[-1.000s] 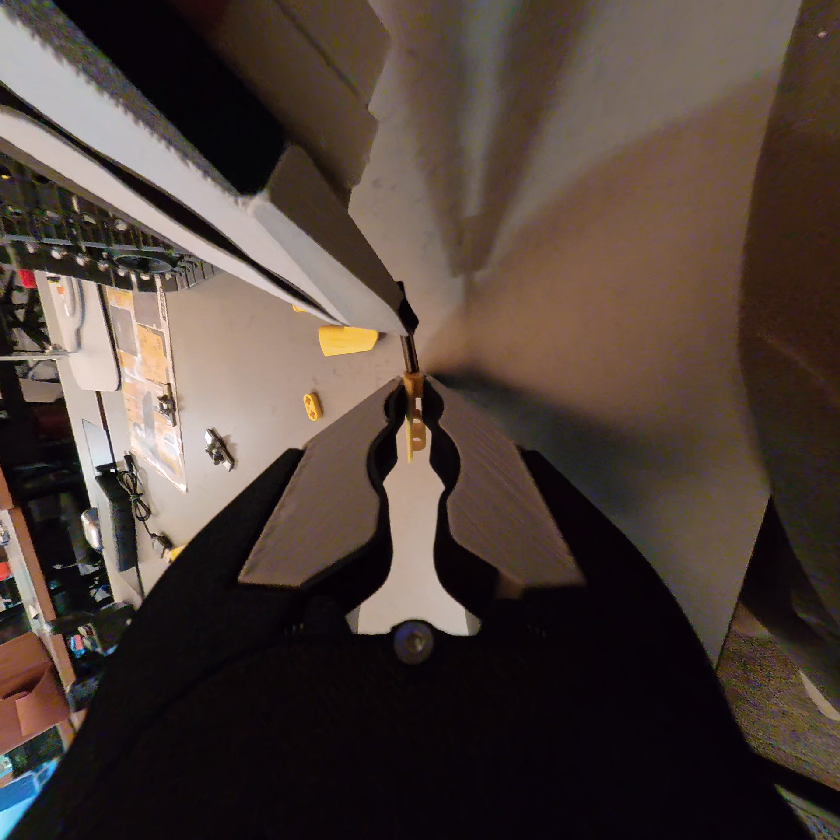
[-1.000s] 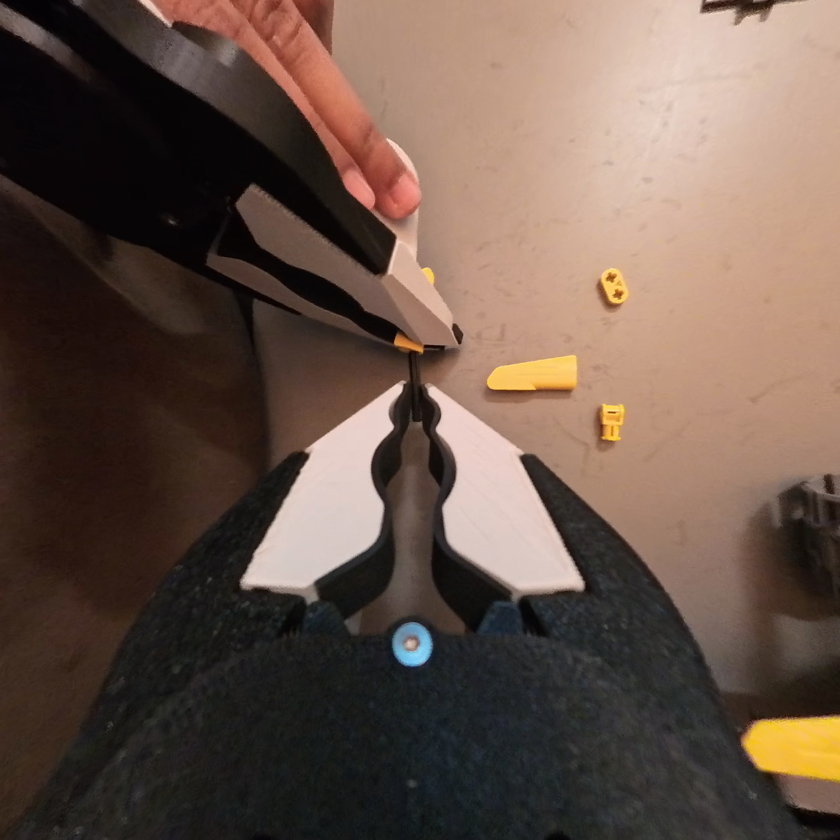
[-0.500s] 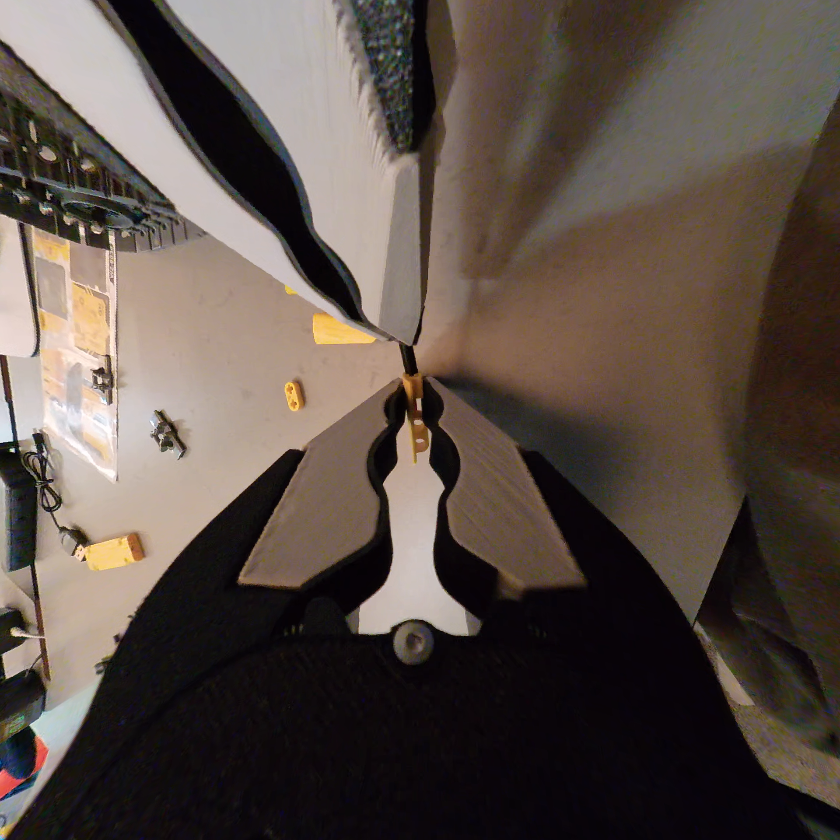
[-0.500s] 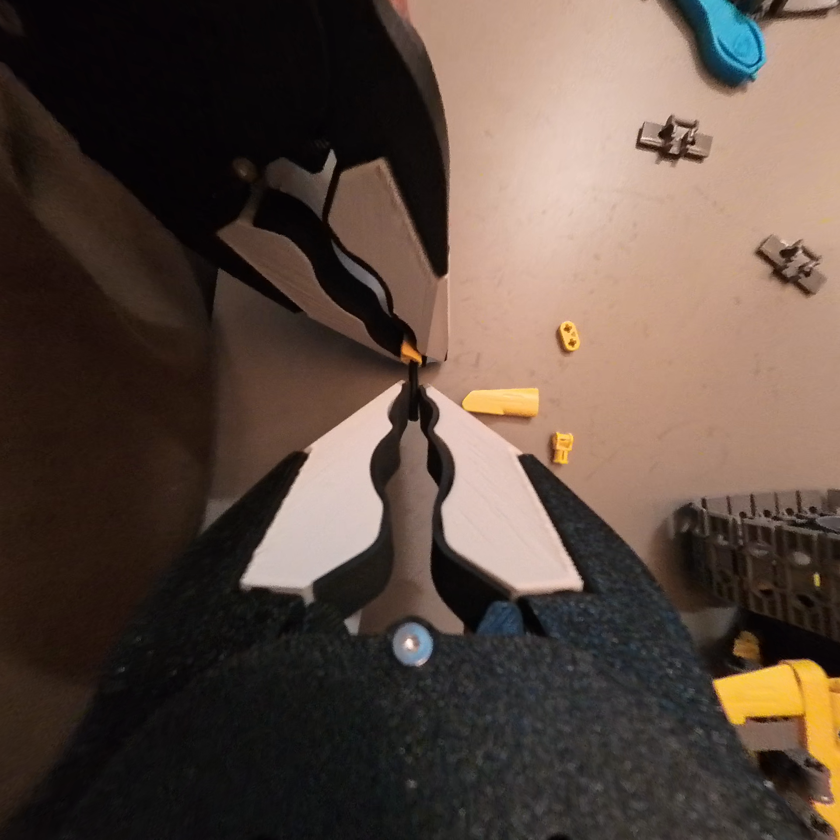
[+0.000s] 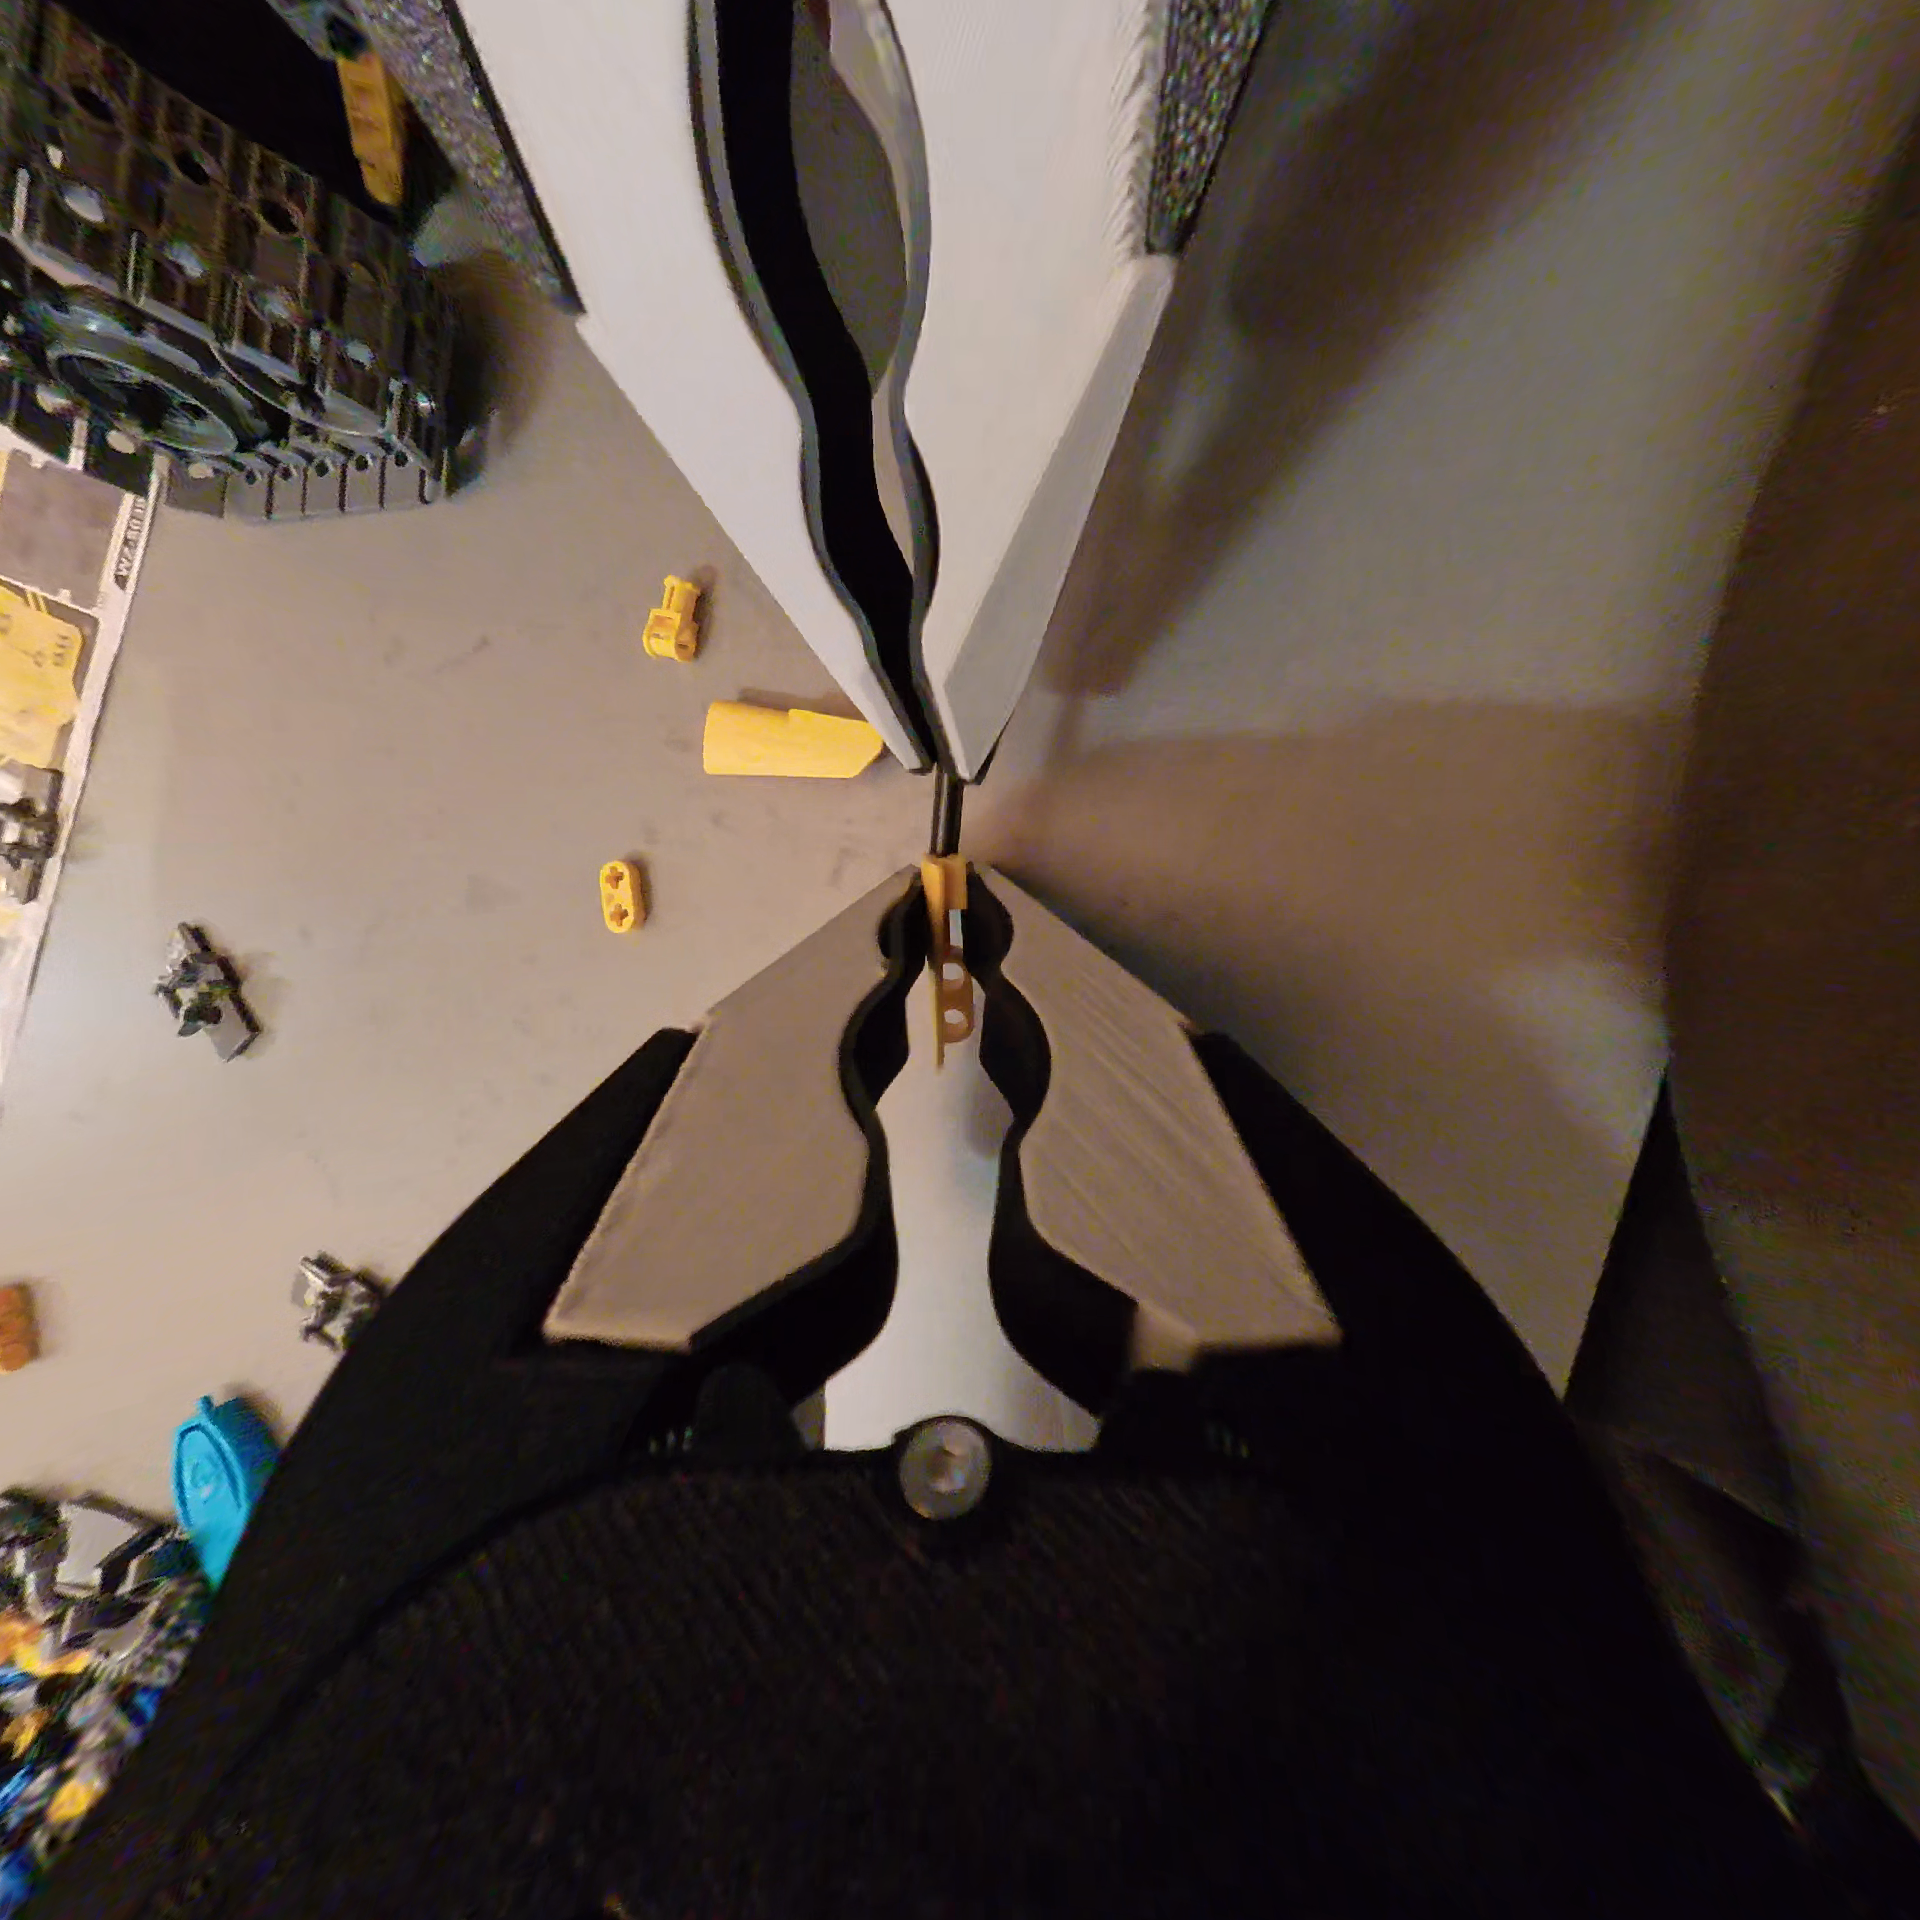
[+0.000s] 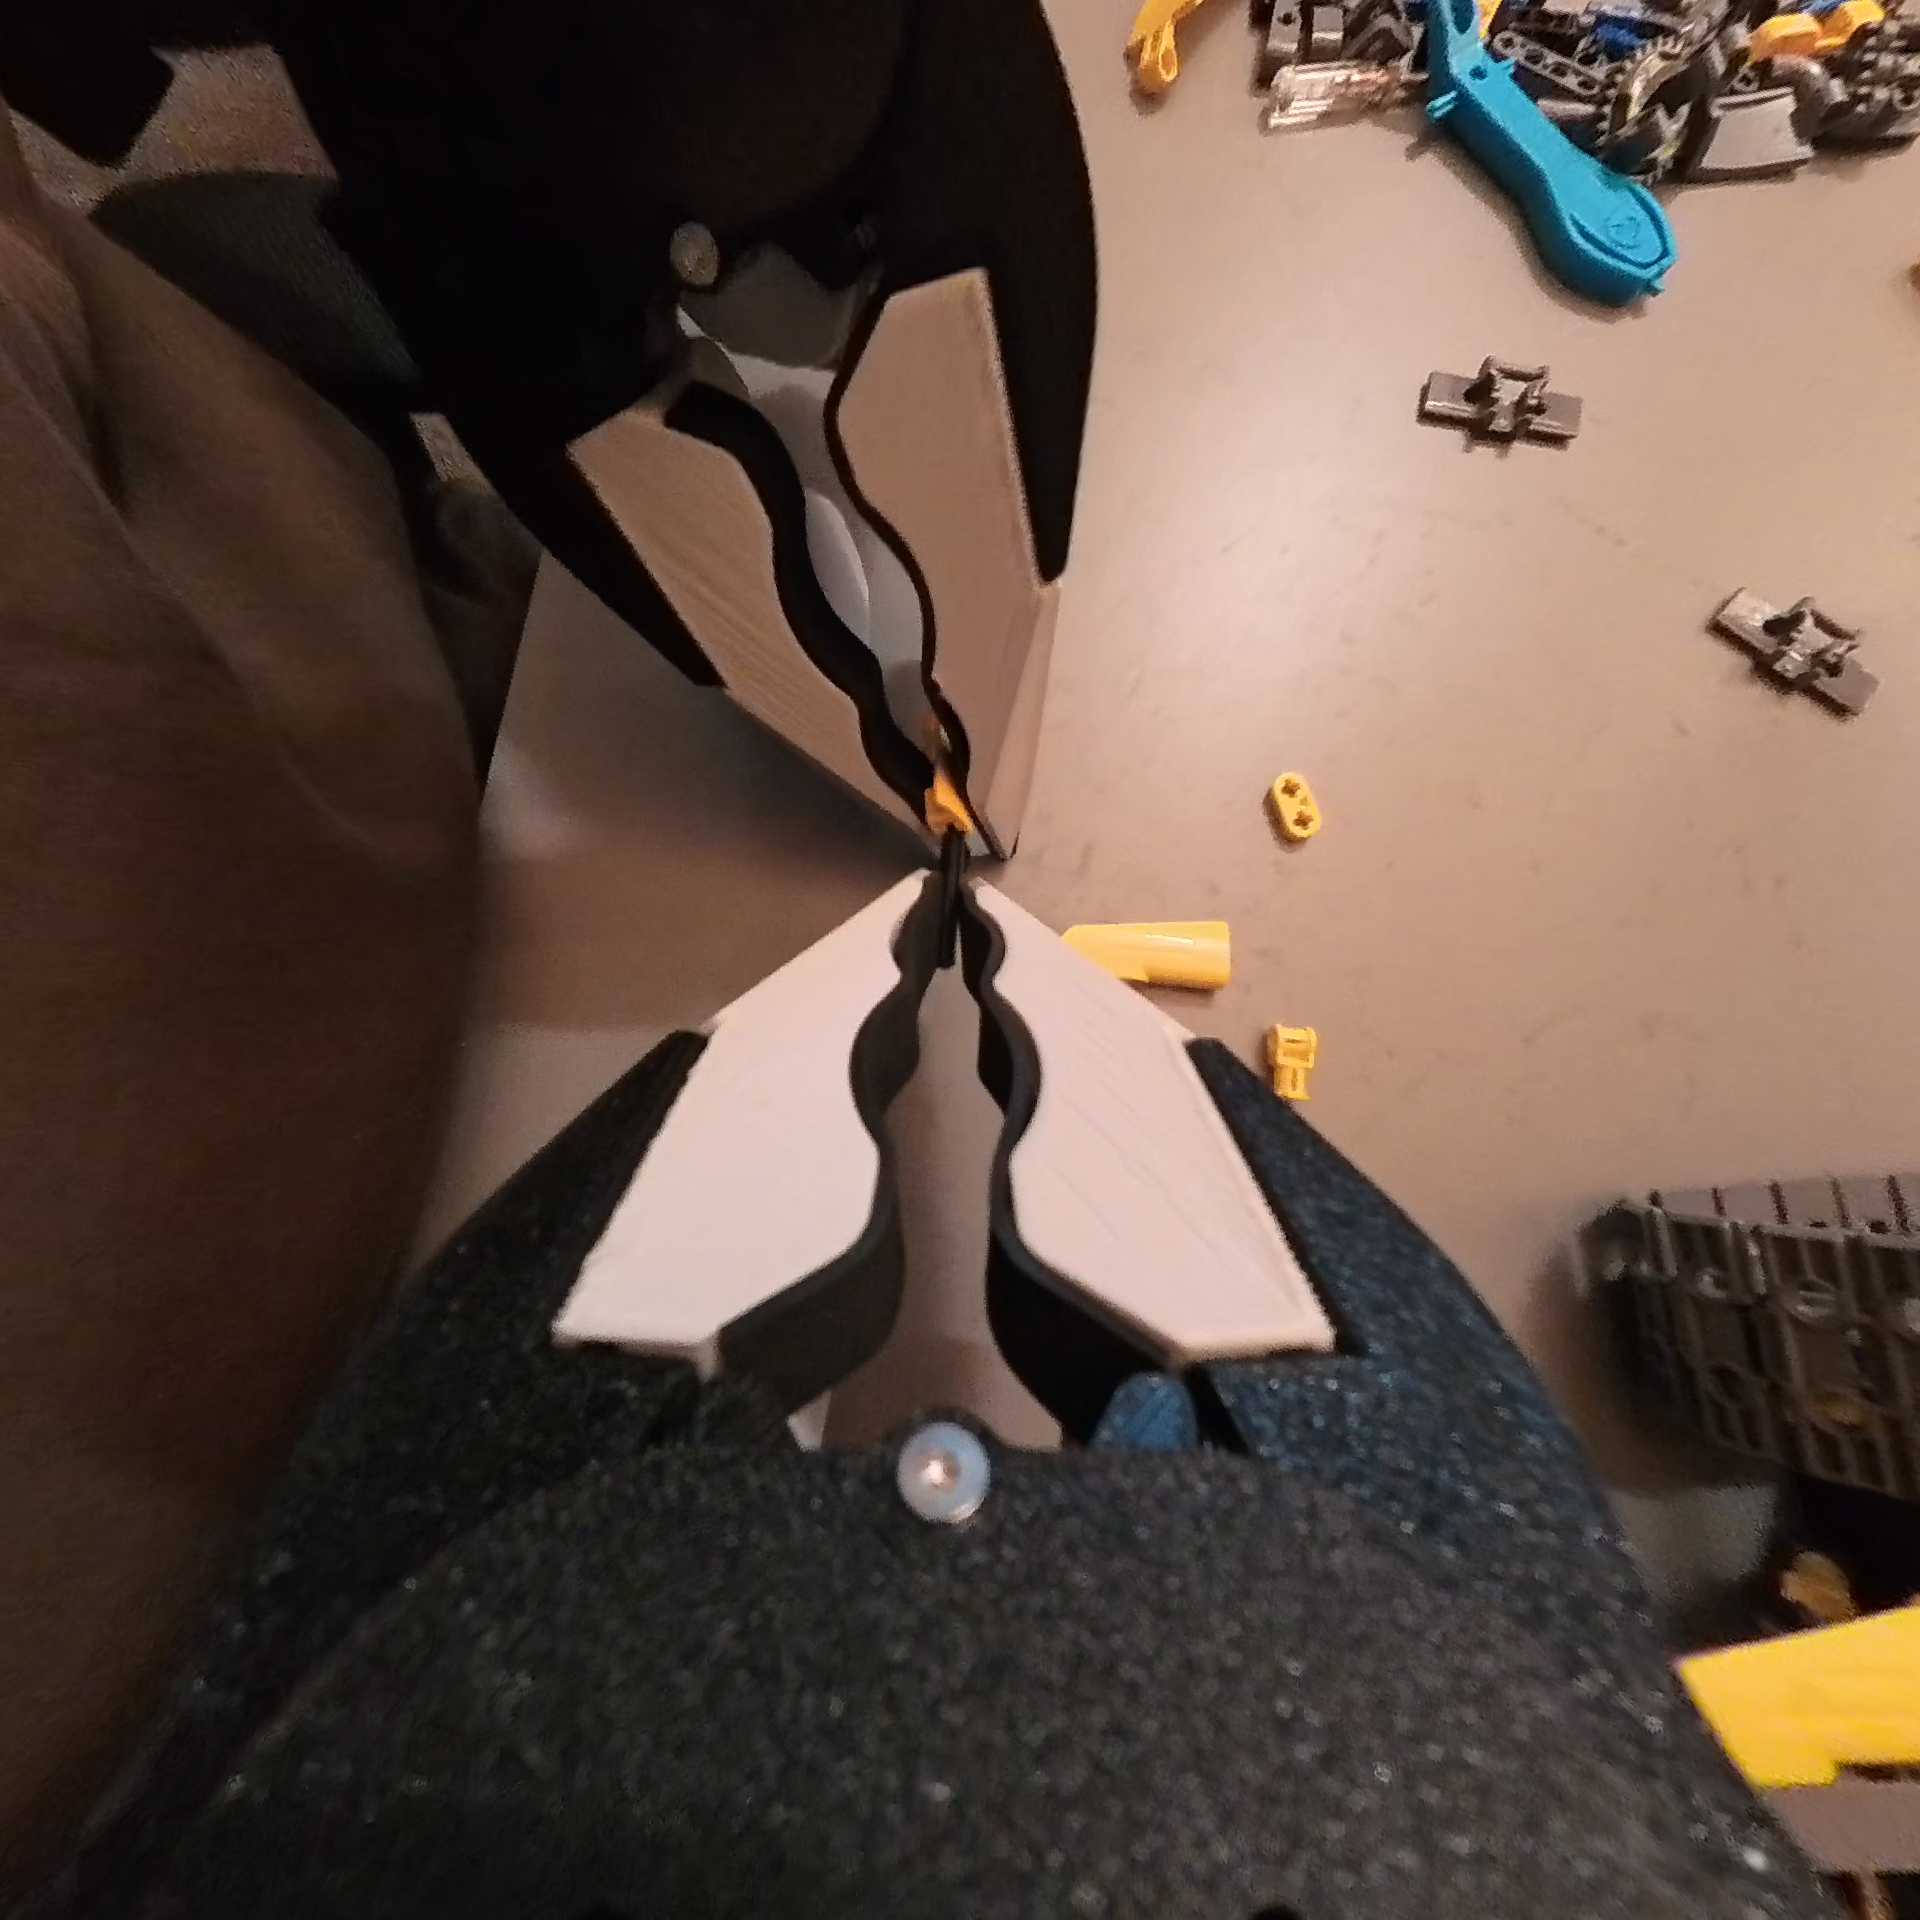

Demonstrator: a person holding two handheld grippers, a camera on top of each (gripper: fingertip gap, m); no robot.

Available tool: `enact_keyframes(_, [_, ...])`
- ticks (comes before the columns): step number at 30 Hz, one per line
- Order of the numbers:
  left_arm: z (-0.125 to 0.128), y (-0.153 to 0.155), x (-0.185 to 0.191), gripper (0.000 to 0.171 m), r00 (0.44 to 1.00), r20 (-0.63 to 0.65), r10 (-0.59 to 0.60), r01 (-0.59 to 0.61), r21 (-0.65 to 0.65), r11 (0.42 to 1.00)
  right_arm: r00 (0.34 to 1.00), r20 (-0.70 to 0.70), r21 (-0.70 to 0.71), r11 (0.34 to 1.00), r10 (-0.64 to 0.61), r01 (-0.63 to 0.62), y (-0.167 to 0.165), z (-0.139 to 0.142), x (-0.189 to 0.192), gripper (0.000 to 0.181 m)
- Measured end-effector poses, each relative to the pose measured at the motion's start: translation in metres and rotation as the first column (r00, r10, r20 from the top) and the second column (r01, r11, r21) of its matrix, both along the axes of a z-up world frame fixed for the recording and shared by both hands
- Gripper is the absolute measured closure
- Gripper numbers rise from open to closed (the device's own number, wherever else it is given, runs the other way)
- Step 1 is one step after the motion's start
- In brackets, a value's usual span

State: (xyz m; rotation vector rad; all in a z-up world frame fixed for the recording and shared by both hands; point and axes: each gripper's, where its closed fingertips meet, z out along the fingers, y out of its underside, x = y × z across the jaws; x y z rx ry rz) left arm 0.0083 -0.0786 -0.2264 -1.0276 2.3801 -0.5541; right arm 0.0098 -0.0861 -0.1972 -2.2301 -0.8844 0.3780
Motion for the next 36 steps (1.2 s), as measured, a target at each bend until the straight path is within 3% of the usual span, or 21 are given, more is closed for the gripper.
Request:
enact_keyframes(11, [0.0,-0.001,0.0,0.169,0.995,0.068,-0.078,0.084,-0.08,0.993,0.996,-0.089,0.016,1.0,0.008,-0.006,0.006,0.005,-0.004,0.18])
enact_keyframes(22, [0.001,-0.001,0.0,0.169,0.994,0.093,-0.051,0.07,-0.22,0.973,0.998,-0.062,0.002,1.0,0.018,-0.018,0.008,-0.003,-0.004,0.181])
enact_keyframes(36, [0.0,-0.003,0.001,0.168,0.991,0.092,-0.094,0.112,-0.214,0.97,0.993,-0.117,0.007,1.0,0.0,0.001,0.013,-0.002,-0.01,0.181])
